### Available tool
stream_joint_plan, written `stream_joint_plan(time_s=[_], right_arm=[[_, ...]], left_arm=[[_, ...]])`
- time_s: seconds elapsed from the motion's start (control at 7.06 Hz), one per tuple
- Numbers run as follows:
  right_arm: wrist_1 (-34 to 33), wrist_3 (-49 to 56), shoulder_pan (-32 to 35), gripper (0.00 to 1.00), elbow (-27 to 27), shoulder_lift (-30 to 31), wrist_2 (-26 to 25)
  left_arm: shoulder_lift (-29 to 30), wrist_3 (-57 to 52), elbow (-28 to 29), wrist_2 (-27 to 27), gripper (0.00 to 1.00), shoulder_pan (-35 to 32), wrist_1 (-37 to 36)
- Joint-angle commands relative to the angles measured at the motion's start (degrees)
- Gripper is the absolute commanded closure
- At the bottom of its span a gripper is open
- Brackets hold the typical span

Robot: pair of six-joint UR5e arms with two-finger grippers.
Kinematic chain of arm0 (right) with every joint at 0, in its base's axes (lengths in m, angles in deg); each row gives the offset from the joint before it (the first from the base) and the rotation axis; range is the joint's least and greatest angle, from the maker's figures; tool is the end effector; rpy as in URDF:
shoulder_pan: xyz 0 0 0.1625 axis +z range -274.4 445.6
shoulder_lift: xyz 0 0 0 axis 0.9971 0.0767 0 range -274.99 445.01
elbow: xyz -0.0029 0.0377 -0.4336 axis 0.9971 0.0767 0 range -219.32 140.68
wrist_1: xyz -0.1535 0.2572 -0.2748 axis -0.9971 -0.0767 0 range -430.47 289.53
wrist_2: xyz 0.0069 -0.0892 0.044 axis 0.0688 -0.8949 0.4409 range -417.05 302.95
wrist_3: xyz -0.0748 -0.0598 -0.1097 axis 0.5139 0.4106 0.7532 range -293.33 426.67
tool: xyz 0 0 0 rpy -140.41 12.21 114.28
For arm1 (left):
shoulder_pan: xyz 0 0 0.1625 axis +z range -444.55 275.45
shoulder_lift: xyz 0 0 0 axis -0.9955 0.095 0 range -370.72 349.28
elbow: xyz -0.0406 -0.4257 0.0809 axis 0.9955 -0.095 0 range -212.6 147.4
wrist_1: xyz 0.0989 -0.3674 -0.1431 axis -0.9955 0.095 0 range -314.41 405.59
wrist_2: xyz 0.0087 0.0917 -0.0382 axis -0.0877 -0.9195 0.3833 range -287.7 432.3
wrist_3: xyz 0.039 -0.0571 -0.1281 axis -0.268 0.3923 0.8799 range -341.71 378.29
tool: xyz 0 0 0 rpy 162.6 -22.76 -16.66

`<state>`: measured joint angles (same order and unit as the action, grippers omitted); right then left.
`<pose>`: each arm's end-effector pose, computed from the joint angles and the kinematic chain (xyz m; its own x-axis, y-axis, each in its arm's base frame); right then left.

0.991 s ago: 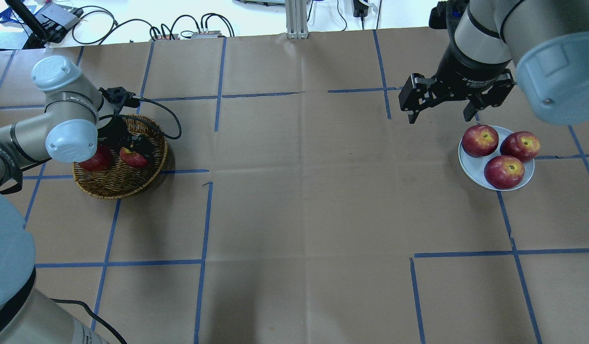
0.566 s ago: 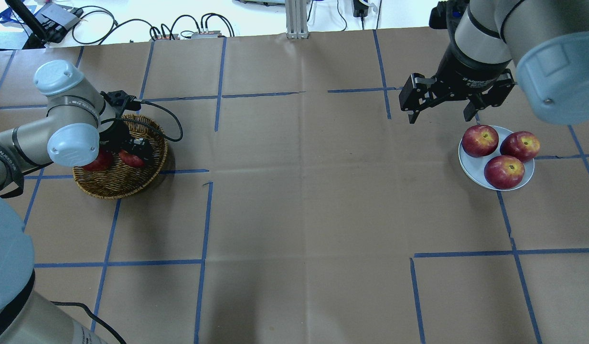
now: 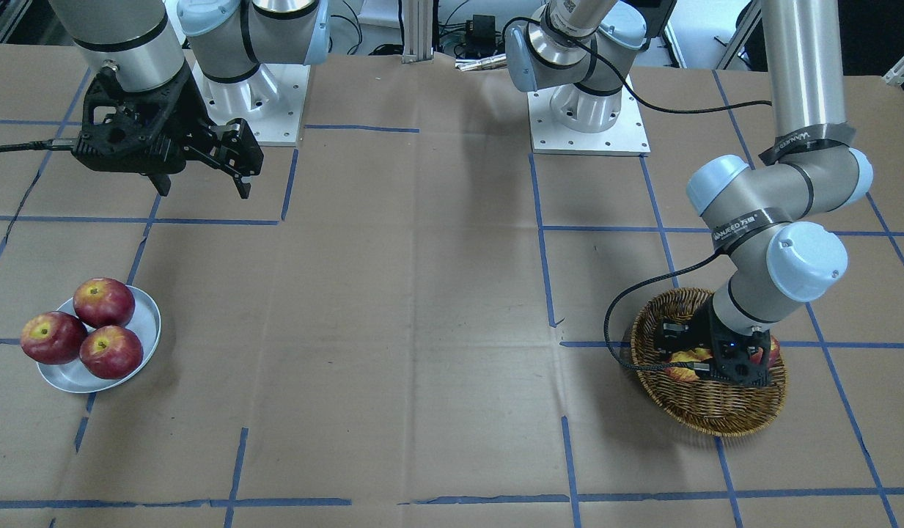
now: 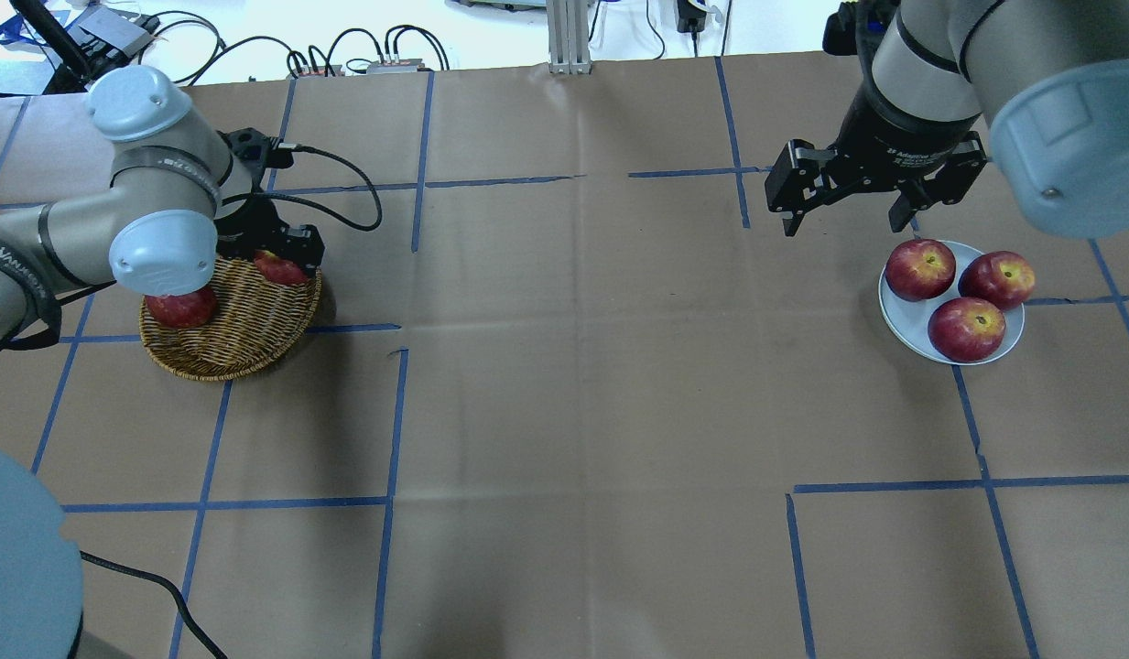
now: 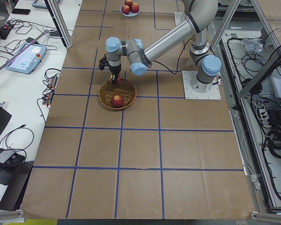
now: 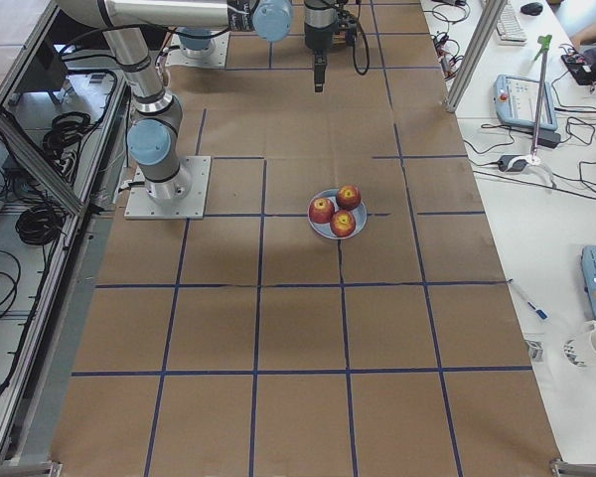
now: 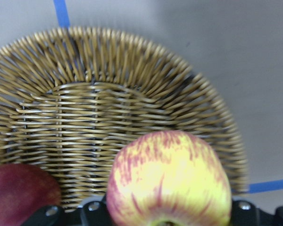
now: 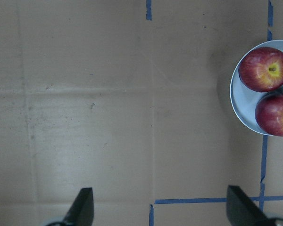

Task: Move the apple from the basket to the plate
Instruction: 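Lift the striped apple and carry it toward the table center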

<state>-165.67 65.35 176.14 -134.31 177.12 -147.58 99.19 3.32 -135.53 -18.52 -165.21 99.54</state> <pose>0.1364 -0.4718 0.4366 -0.9999 0.0139 0.0083 0.0135 0.9991 -0.0407 -0.0356 -0.5921 0.2237 -0.9949 0.0970 -0.0283 0.0983 0.9939 -0.0503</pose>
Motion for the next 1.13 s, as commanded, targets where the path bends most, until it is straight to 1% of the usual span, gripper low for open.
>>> stream_joint_plan(time_s=[0.0,0.14,0.28,0.42,0.57,0.85,0.99], right_arm=[[0.01,0.0,-0.01,0.0,0.06,0.0,0.0],[0.01,0.0,-0.01,0.0,-0.02,0.0,0.0],[0.01,0.0,-0.01,0.0,0.06,0.0,0.0],[0.01,0.0,-0.01,0.0,-0.02,0.0,0.0],[0.01,0.0,-0.01,0.0,-0.02,0.0,0.0],[0.01,0.0,-0.01,0.0,-0.02,0.0,0.0],[0.01,0.09,-0.01,0.0,-0.02,0.0,0.0]], left_arm=[[-1.19,18.05,0.89,-1.28,0.39,-13.23,2.39],[0.21,27.09,1.33,-1.46,0.38,-20.34,1.78],[2.66,33.28,2.98,-1.9,0.39,-25.55,1.69],[6.16,34.64,5.61,-2.16,0.39,-28.12,1.6],[9.24,34.74,8.77,-1.99,0.38,-29.28,1.51],[13.3,38.77,10.9,-2.08,0.38,-33.23,1.34],[13.49,38.79,11.17,-2.08,0.38,-33.42,1.33]])
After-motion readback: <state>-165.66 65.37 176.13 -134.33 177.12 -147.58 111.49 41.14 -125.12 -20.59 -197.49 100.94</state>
